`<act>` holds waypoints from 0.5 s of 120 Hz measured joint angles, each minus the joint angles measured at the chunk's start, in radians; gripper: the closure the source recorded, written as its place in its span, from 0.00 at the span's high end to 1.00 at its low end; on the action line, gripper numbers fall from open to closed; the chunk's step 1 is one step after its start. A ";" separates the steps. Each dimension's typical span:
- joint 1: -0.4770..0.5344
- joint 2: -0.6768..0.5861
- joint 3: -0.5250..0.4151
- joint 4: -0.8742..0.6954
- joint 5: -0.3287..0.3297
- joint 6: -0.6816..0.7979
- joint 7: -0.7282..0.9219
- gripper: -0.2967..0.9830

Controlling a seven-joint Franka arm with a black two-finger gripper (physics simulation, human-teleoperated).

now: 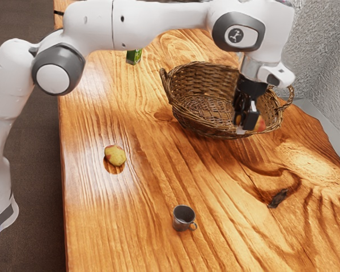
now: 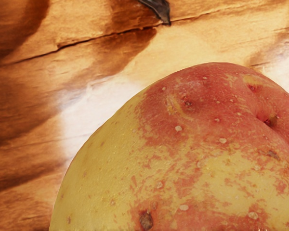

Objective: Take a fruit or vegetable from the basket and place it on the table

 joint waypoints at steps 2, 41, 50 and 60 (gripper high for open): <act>-0.008 0.007 0.000 0.001 0.003 0.000 -0.004 0.39; -0.051 0.042 0.001 0.001 0.025 0.013 -0.090 0.69; -0.051 0.042 0.001 0.000 0.027 0.013 -0.107 0.72; -0.050 0.038 0.005 0.000 0.028 0.007 -0.124 0.74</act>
